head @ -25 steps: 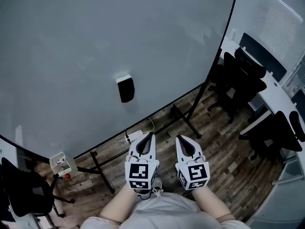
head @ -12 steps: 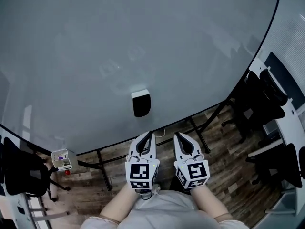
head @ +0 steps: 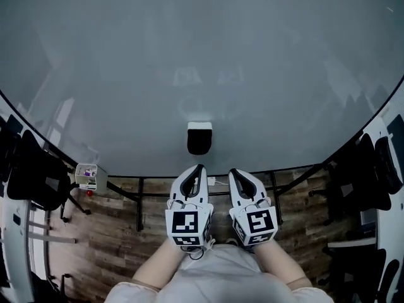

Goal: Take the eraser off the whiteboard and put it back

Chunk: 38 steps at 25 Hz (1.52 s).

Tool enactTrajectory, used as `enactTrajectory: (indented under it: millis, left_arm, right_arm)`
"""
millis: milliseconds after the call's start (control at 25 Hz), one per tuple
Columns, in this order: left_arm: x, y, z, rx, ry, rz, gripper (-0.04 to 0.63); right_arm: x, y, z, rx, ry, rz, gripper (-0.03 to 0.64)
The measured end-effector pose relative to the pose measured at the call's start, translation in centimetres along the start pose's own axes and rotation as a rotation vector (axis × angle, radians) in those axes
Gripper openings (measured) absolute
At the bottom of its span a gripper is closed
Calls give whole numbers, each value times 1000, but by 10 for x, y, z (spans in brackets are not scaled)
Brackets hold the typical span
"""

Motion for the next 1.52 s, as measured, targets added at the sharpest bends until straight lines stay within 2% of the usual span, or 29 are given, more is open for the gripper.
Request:
enactTrajectory:
  millis: [120,160,200,320,440,600,960,1280,1520]
  left_arm:
    - [-3,7,2,-11,28,-17,25]
    - [-4,9,4,-11,33,-26,83]
    - [-4,11,6,-9,39,-33,175]
    - [-4,17,11,10,87,-19,236]
    - [-1,30,17,14,143,9,249]
    - [6,41,25,-6,179,22,270]
    - [16,44,49,-3,160,-23,276]
    - [17,41,52,-33,209,46,275]
    - [18,38,47,-40,196,80,259]
  right_arm:
    - [-5,0,6,-1,48,-3,28]
    - [-6,1,7,-3,61,-6,28]
    - [-7,1,9,-4,72,-9,28]
    - [-10,1,11,-1,93,-11,28]
    - [-14,1,14,3,100,-7,28]
    - [-13,-3,17,15,108,10,28]
    - [-19,-10,20,44,76,8,28]
    - [-25,-10,21,42,43,29,28]
    - [-26,-9,17,44,44,38,28]
Point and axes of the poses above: the fingertips, and each gripper's own axes: z forward along the fingers, x to its left, y out of its top, the point moved 7 cm from there along -z, backward along the fingers, and after that the axes turned 4 degrees about -y, right-handed, at the moved point
